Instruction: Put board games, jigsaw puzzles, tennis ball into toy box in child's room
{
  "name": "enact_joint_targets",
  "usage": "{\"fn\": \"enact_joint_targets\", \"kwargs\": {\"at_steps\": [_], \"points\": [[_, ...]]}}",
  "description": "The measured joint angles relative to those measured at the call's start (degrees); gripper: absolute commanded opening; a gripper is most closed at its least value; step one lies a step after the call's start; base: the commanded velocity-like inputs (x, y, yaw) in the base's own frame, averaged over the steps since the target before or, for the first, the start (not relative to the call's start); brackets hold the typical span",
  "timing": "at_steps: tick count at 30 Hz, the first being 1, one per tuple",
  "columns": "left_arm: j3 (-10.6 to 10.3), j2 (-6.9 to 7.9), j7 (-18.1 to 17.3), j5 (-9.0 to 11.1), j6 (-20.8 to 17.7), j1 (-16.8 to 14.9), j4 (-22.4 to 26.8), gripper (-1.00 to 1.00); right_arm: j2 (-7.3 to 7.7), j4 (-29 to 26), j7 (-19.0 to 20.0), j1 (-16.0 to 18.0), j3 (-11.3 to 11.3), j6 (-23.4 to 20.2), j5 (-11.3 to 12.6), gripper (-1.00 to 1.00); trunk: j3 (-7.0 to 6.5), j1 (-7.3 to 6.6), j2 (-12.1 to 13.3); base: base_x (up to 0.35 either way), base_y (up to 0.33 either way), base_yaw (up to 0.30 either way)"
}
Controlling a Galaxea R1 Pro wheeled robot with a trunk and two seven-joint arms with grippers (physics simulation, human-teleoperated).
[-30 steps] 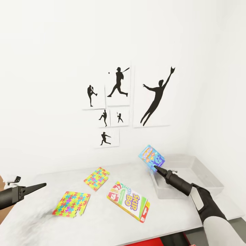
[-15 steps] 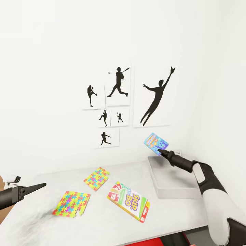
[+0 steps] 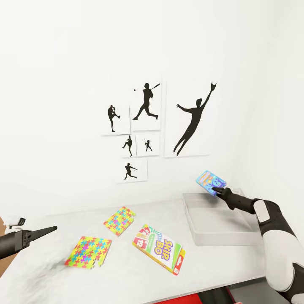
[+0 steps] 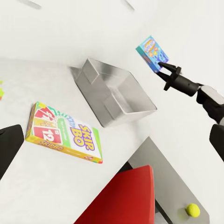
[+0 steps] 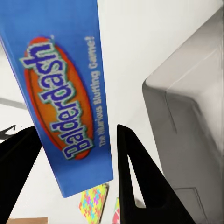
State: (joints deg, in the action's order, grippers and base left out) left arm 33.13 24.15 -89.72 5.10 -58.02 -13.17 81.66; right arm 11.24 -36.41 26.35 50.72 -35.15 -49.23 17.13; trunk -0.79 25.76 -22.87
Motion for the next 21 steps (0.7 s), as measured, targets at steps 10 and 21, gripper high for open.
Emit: {"fn": "enact_joint_targets", "kwargs": {"at_steps": [10,21], "points": [[0.0,0.04,0.0,0.1,0.0,0.0,0.0,1.0,1.61,-0.5,-0.6,-0.2,-3.6,-2.5,0.2,-1.0,0.0,0.0,0.0,0.0,0.0,0.0],[0.0,0.26,0.0,0.1,0.0,0.0,0.0,1.0,1.82,-0.6,-0.8,-0.5,-4.9,-3.7,0.2,-1.0,0.0,0.0,0.0,0.0,0.0,0.0]]}}
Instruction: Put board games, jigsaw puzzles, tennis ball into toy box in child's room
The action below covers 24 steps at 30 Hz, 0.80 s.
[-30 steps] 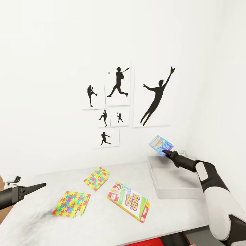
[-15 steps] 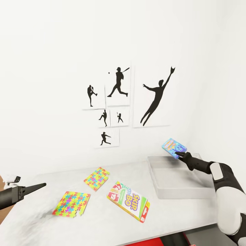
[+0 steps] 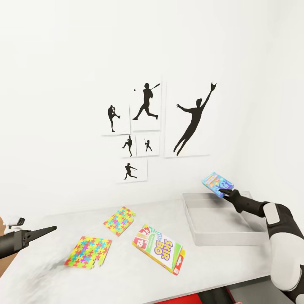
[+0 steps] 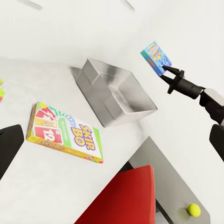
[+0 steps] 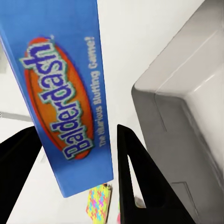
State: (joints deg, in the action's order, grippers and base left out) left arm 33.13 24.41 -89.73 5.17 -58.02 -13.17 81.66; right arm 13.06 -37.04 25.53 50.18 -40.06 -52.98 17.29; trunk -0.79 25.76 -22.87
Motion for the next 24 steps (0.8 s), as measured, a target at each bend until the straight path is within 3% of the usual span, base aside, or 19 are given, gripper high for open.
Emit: {"fn": "enact_joint_targets", "kwargs": {"at_steps": [6,12,18,24], "points": [[0.0,0.09,0.0,0.0,0.0,0.0,-0.1,1.0,1.86,-0.3,-0.2,-0.1,-0.6,-3.8,-0.2,-1.0,0.01,0.0,0.0,0.0,0.0,0.0],[0.0,0.03,0.0,0.0,0.0,0.0,-0.1,1.0,2.71,-0.4,-1.1,0.3,-0.7,-5.4,-0.7,-1.0,0.3,0.0,0.0,0.0,0.0,0.0],[0.0,0.1,0.0,0.0,0.0,0.0,-0.1,1.0,2.91,-0.4,-9.8,0.9,-0.8,-5.9,-0.3,-1.0,0.82,0.0,0.0,0.0,0.0,0.0],[0.1,0.1,0.0,0.0,0.0,0.0,-0.1,1.0,2.77,-0.4,-13.5,1.5,-0.8,-5.9,0.3,-1.0,1.34,0.0,0.0,0.0,0.0,0.0]]}}
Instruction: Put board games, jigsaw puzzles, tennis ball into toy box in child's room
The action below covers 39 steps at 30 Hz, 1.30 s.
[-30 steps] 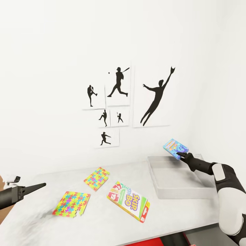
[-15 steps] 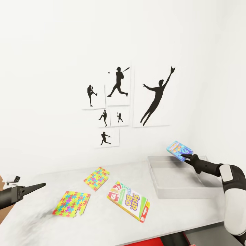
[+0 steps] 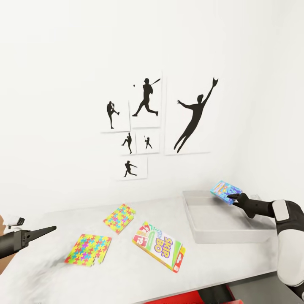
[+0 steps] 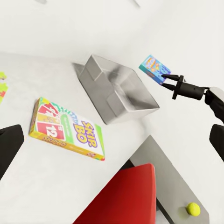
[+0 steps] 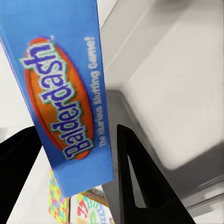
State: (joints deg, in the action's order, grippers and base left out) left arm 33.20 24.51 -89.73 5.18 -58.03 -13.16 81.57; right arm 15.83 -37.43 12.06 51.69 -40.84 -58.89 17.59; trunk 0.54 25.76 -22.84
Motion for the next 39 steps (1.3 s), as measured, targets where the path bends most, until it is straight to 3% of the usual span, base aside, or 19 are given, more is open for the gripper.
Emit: {"fn": "enact_joint_targets", "kwargs": {"at_steps": [15,28,34,39], "points": [[0.4,-0.06,0.0,0.0,0.0,0.0,0.0,1.0,-0.96,0.2,-4.4,2.0,-0.8,0.2,0.2,-1.0,1.3,-0.01,0.1,0.0,0.0,0.0],[0.2,-0.15,0.0,-0.2,-1.3,-0.9,-0.3,1.0,-1.84,0.3,-5.0,2.1,-1.7,0.0,0.3,-1.0,2.5,-0.01,0.1,0.0,0.0,0.0],[-0.2,0.0,0.0,-0.9,-1.4,-5.8,-0.8,1.0,-1.9,0.4,-4.9,2.0,-3.0,0.0,0.3,-1.0,3.06,-0.01,0.1,0.0,0.0,0.0],[-0.6,0.05,0.0,-4.0,-1.2,-8.8,-1.8,1.0,-1.7,0.3,-4.6,1.6,-3.4,-0.1,0.6,-1.0,3.52,-0.01,0.1,0.0,0.0,0.0]]}}
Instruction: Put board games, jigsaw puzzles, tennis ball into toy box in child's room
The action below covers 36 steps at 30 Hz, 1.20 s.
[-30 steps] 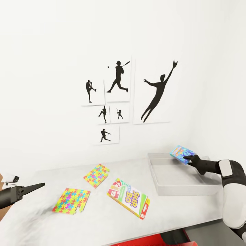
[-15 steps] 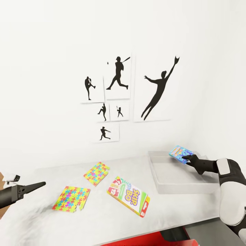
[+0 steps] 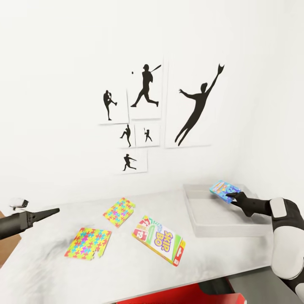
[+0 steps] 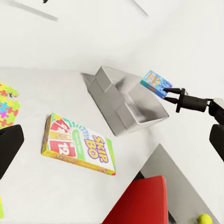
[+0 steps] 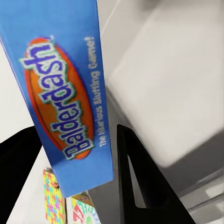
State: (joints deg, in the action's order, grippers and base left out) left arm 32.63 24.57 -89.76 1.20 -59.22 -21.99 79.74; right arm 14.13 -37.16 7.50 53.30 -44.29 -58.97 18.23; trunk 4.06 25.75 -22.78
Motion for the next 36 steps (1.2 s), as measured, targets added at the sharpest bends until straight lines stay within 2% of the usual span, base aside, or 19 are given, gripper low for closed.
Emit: {"fn": "enact_joint_targets", "kwargs": {"at_steps": [5,14,20,26,36], "points": [[-0.1,-0.18,0.0,-2.5,0.1,-0.5,-0.6,1.0,0.05,0.0,0.1,-0.1,-0.1,0.1,1.2,-1.0,0.46,0.0,0.0,0.0,0.0,0.0],[0.3,-0.1,0.1,-3.3,-0.2,-0.8,-0.8,1.0,0.14,-0.2,-0.3,0.3,0.0,0.0,5.5,-1.0,1.29,0.0,0.0,0.0,0.0,0.0],[1.4,-0.02,0.1,-3.4,-0.1,-0.8,-0.9,1.0,0.23,-0.9,-2.4,0.9,0.0,0.0,6.1,-1.0,1.85,0.0,0.0,0.0,0.0,0.0],[2.4,-0.12,0.2,-3.5,-0.2,-0.8,-0.9,1.0,0.67,-4.1,-8.0,2.7,-0.1,-0.1,5.7,-1.0,2.4,0.0,0.0,0.0,0.0,0.0],[2.6,-0.34,0.2,-3.4,-0.2,-0.8,-0.9,1.0,0.56,-5.2,-10.1,3.2,-0.1,-0.1,5.6,-1.0,3.33,0.0,0.0,0.0,0.0,0.0]]}}
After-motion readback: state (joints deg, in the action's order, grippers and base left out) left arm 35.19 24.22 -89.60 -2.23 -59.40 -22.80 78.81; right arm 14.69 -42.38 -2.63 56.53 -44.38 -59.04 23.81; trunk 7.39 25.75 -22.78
